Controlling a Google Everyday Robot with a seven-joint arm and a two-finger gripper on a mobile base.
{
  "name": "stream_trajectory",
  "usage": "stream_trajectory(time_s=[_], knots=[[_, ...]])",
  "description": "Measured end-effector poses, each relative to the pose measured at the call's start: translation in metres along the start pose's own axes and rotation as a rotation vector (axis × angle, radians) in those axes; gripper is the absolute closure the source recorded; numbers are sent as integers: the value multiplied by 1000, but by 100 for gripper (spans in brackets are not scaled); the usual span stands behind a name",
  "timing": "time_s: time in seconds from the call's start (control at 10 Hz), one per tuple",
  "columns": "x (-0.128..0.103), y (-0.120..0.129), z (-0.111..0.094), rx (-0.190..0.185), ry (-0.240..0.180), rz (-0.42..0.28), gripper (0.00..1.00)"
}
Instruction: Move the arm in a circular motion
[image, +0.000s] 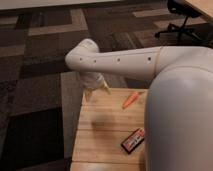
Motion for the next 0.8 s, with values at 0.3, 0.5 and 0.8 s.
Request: stream_trajectory(time_s=[0.3, 0.5, 0.8], knots=[[28, -48, -7, 15, -24, 140, 35], [58, -67, -20, 38, -41, 208, 35], [73, -64, -29, 48, -58, 226, 35]])
